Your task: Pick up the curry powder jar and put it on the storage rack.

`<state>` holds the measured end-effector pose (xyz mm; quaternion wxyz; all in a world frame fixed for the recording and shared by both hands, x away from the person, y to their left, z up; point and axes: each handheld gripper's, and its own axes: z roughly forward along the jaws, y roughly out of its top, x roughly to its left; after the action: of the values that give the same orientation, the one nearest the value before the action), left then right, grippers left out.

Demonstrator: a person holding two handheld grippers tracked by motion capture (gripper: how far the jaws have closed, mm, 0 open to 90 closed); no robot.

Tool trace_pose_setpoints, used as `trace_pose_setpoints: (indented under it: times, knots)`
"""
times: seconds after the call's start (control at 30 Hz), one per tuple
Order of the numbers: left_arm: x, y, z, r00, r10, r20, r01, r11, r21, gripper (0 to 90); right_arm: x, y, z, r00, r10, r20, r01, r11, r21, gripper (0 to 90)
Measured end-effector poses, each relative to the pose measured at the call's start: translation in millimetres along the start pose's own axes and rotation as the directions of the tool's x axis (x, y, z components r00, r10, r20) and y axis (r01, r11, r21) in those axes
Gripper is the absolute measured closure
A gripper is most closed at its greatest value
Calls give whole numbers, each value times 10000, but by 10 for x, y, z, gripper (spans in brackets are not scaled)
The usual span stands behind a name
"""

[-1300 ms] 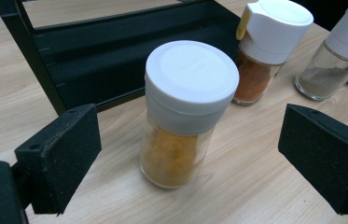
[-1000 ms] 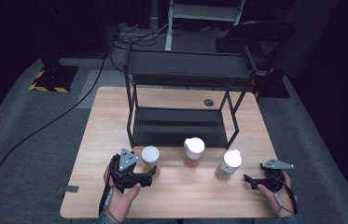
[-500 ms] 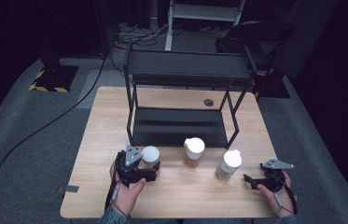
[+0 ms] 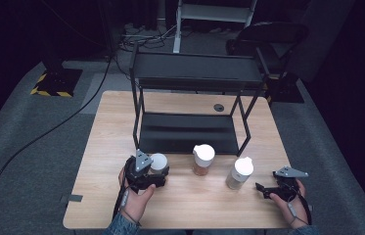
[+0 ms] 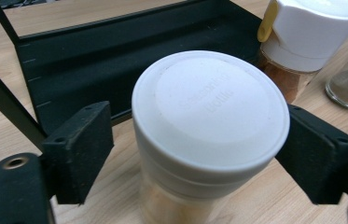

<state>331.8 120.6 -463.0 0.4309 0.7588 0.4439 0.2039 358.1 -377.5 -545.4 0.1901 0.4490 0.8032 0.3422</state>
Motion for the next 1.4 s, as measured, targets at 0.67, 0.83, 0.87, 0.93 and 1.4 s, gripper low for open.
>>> trace_pose_setpoints:
  times: [0.67,0.83,0.87,0.93,1.4]
  knots:
    - [-57,94,10,9995,26,301,-32,9998,179,328,2,8,10,10000,48,52,-48,10000,14,35]
    - [-52,175,-28,9998,104,189,-106,9999,110,328,3,9,11,10000,50,60,-50,10000,14,35]
    - [-46,189,-35,9998,90,182,-91,9999,97,328,3,9,11,10000,51,61,-51,10000,14,35]
    - [-40,214,-48,9998,18,180,-20,10000,98,328,3,9,11,10000,52,60,-52,10000,13,35]
    - [46,369,-62,9996,139,235,-142,9998,124,328,3,8,10,10000,44,53,-44,10000,12,35]
